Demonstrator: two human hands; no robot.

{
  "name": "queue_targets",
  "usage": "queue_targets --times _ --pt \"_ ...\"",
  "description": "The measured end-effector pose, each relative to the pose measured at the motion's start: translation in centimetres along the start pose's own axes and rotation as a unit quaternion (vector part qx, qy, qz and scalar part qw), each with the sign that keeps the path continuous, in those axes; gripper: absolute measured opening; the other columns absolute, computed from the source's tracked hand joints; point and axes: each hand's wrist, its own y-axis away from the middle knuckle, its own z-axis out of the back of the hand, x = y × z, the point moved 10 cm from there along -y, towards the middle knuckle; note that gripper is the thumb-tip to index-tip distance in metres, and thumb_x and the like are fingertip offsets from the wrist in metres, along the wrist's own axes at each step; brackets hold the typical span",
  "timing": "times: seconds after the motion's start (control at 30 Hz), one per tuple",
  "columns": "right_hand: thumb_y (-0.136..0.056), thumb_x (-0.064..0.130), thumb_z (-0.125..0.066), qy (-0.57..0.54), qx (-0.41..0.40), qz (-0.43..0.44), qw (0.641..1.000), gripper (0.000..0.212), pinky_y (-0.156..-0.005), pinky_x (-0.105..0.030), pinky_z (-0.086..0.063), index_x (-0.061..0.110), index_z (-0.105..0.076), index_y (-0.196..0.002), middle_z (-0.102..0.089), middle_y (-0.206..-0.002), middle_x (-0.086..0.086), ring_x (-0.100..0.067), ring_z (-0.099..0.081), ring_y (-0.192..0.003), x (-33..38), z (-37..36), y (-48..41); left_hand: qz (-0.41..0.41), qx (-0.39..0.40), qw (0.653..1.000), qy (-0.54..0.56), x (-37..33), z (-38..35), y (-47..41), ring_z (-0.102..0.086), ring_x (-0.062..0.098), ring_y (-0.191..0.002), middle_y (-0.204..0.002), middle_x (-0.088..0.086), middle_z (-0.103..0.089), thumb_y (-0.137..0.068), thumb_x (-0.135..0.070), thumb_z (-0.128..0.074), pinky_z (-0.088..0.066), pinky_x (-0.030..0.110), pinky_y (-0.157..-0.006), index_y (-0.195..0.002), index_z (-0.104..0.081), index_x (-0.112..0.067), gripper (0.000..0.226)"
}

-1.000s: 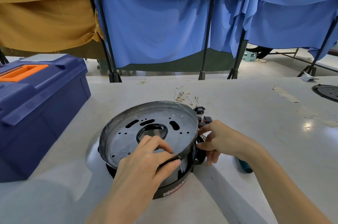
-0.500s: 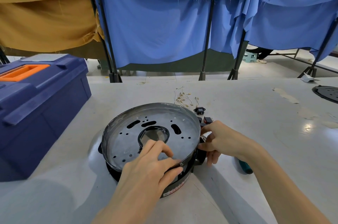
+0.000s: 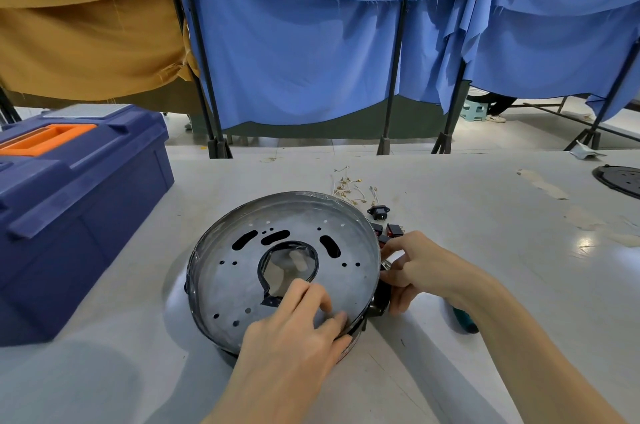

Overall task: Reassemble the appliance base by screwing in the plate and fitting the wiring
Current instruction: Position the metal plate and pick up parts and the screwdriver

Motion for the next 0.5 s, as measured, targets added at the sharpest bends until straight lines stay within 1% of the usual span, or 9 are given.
queue_targets --times 0.07,0.2,0.3,0.4,0.47,0.5 --pt "-0.093 -0.009 -0.047 -0.003 0.001 0.001 1.0 0.02 -0.057 -0.031 -0.056 -0.002 -0.059 -0.108 -0.07 -0.064 -0.016 -0.032 -0.067 -0.056 0.04 -0.01 0.01 0.001 0.003 1.0 -0.009 0.01 -0.06 -0.06 -0.042 0.004 -0.08 -0.073 -0.01 -0.062 -0.083 -0.039 -0.045 -0.028 0.016 -0.028 -0.067 -0.075 -0.025 0.037" --pt "-0.093 -0.01 -0.048 -0.009 0.004 0.005 1.0 0.021 -0.054 -0.029 -0.055 -0.001 -0.061 -0.106 -0.069 -0.062 -0.016 -0.03 -0.067 -0.052 0.13 -0.08 0.01 -0.001 0.008 1.0 -0.024 -0.06 0.03 -0.26 -0.042 0.005 -0.079 -0.073 -0.011 -0.061 -0.075 -0.039 -0.06 -0.022 0.017 -0.03 -0.061 -0.073 -0.027 0.023" --pt "-0.093 -0.01 -0.048 -0.012 0.005 0.004 1.0 0.021 -0.053 -0.029 -0.055 -0.001 -0.063 -0.104 -0.069 -0.062 -0.017 -0.028 -0.067 -0.051 0.05 -0.08 -0.07 0.016 0.017 0.999 -0.024 0.14 -0.1 -0.27 -0.042 0.005 -0.076 -0.071 -0.013 -0.06 -0.079 -0.04 -0.054 -0.023 0.019 -0.029 -0.058 -0.071 -0.027 0.03" --pt "-0.093 -0.009 -0.048 -0.016 0.008 0.002 1.0 0.02 -0.054 -0.029 -0.055 0.001 -0.062 -0.103 -0.07 -0.065 -0.018 -0.029 -0.068 -0.053 -0.06 -0.13 -0.14 0.018 0.025 0.999 -0.015 0.1 -0.13 -0.35 -0.04 0.005 -0.075 -0.069 -0.014 -0.059 -0.071 -0.041 -0.063 -0.021 0.018 -0.03 -0.058 -0.07 -0.027 0.021" --pt "-0.094 -0.008 -0.048 -0.019 0.01 0.0 1.0 0.019 -0.055 -0.028 -0.056 0.002 -0.062 -0.103 -0.07 -0.065 -0.019 -0.03 -0.068 -0.054 -0.13 -0.18 -0.16 0.017 0.04 0.999 -0.008 -0.04 -0.35 -0.45 -0.044 0.003 -0.077 -0.069 -0.015 -0.06 -0.067 -0.041 -0.065 -0.02 0.018 -0.031 -0.058 -0.072 -0.028 0.018" --pt "-0.094 -0.008 -0.048 -0.021 0.011 0.0 1.0 0.019 -0.055 -0.028 -0.055 0.002 -0.062 -0.103 -0.07 -0.065 -0.018 -0.03 -0.068 -0.054 -0.13 -0.21 -0.14 0.018 0.05 0.999 -0.004 -0.13 -0.49 -0.5 -0.05 0.003 -0.078 -0.069 -0.015 -0.061 -0.066 -0.042 -0.066 -0.02 0.018 -0.032 -0.058 -0.072 -0.028 0.017"
